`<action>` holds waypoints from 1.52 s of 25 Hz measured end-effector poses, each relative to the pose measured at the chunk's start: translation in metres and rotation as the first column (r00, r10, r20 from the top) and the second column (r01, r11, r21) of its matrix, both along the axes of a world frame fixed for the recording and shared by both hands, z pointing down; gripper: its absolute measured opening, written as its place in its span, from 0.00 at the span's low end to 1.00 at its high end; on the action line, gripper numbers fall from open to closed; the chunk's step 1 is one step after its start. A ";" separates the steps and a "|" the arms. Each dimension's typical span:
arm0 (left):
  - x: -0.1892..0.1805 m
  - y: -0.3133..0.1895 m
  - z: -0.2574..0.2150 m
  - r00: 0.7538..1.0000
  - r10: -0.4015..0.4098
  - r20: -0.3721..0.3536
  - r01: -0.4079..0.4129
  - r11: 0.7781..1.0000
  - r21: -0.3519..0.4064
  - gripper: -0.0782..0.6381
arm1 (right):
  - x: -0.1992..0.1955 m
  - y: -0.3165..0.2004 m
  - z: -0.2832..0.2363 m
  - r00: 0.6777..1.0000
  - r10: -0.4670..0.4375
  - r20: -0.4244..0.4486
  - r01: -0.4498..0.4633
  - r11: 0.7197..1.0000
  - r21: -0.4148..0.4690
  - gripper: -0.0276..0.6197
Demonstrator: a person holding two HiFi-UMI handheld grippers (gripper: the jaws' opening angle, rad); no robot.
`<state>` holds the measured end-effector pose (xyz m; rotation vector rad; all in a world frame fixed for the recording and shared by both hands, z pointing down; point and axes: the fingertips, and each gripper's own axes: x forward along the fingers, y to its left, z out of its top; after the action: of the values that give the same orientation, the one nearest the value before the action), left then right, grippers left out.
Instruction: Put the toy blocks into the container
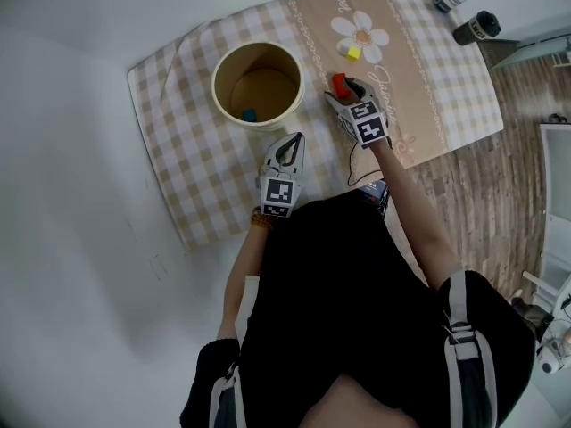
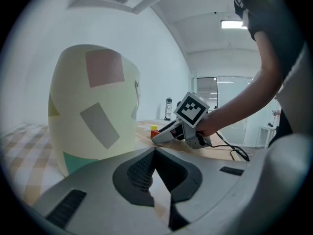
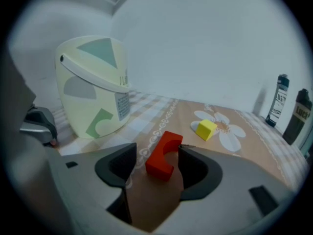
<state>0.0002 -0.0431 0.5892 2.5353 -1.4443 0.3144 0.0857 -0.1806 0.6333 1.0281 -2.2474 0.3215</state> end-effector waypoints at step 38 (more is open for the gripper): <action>0.000 0.000 0.000 1.000 0.002 -0.001 -0.001 1.000 0.003 0.11 | -0.053 0.100 -0.040 0.971 -0.209 0.116 0.204 0.977 0.057 0.26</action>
<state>0.0005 -0.0433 0.5894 2.5389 -1.4438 0.3110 0.0330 -0.0804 0.5930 0.8060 -2.4568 0.2502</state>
